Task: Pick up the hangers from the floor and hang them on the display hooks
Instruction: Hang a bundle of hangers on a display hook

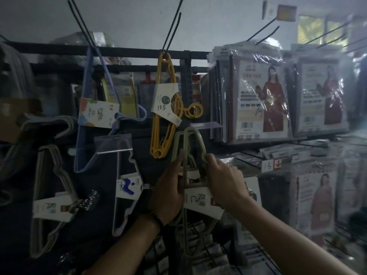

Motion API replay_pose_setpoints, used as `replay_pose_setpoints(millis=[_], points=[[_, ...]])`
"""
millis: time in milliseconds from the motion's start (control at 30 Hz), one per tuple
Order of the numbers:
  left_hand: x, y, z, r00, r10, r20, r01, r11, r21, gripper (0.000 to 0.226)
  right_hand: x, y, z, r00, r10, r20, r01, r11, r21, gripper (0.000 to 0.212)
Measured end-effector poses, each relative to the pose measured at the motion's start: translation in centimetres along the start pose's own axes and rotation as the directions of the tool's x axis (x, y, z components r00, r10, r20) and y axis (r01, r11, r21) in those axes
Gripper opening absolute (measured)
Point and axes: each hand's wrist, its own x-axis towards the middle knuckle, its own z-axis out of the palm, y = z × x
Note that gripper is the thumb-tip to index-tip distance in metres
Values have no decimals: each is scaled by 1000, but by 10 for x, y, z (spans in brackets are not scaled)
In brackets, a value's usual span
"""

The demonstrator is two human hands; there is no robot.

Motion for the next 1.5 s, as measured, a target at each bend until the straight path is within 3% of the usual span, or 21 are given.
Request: replay_pose_setpoints(millis=[233,433,567,733,933,1000,1133,1267,1367,1433,1500], points=[[8,0,9,999,39,12,-40,998,39,78,-3,11,7,991,44,-125,-38,998,53,31],[26,-8,20,999,43,18,-45,990,135,87,14,22,27,984,114,-136,-95,986,136,15],[32,-20,20,986,-78,148,51,983,178,96,38,19,42,992,123,5,-123,989,76,6],[36,-36,18,921,-254,294,148,930,337,94,78,9,71,994,107,16,-109,987,115,10],[44,-59,41,892,-377,250,249,871,424,96,96,12,109,994,104,13,-105,986,132,21],[42,-67,52,895,-405,186,286,843,455,93,100,14,120,995,96,-13,-93,986,137,22],[38,-75,51,840,-472,267,390,868,308,89,105,20,129,996,82,44,-88,986,138,24],[21,-57,32,845,-472,250,357,847,393,69,88,12,126,984,147,102,-169,948,269,55],[-7,-32,7,841,-483,242,339,820,461,41,48,-6,113,984,173,44,-177,926,333,75],[-40,-21,-12,849,-498,178,378,807,454,31,14,-23,100,992,125,14,-123,930,348,62],[-86,-16,-33,837,-538,96,442,770,460,34,-25,-45,90,999,18,43,-32,936,350,34]])
